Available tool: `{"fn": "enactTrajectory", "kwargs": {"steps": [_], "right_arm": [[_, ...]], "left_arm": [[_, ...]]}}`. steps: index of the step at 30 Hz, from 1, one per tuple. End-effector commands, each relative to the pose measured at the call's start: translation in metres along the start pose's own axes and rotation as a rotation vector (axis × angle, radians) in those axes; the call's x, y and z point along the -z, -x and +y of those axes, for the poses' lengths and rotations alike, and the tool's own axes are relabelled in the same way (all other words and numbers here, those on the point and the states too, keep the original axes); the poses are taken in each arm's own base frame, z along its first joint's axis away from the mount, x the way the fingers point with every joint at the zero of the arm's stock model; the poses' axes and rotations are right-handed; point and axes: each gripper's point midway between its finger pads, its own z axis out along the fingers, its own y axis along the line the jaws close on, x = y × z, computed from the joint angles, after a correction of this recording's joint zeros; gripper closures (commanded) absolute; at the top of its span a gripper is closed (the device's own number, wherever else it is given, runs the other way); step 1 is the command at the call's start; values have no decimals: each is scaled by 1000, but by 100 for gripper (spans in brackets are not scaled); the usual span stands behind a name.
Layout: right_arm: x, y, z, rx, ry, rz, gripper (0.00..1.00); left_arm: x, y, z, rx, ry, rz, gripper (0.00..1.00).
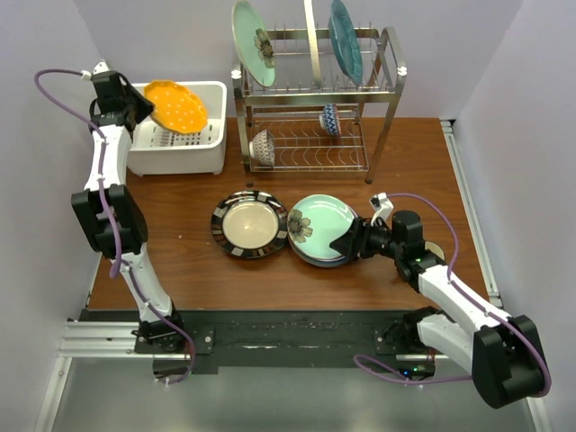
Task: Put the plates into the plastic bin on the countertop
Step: Place the plate in the plastic bin.
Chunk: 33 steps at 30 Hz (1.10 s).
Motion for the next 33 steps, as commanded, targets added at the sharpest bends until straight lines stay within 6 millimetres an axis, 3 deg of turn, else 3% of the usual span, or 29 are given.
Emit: {"fn": "enactTrajectory", "kwargs": {"steps": [1,12,26,33], "right_arm": [[-1,19,9,42,20,-38,26],[0,13,6,38,9,-23,26],[0,7,1,30,-7,-4,26],[-1,3,-2,30,-20,10,26]], "left_arm": [[18,66,-38,-15,-114,-191,100],[-11,39,-28,-50,-110,-116,100],[-41,-12,-6,-61,-100,35,100],[-44,-27,-1,-67,-105,80,76]]}}
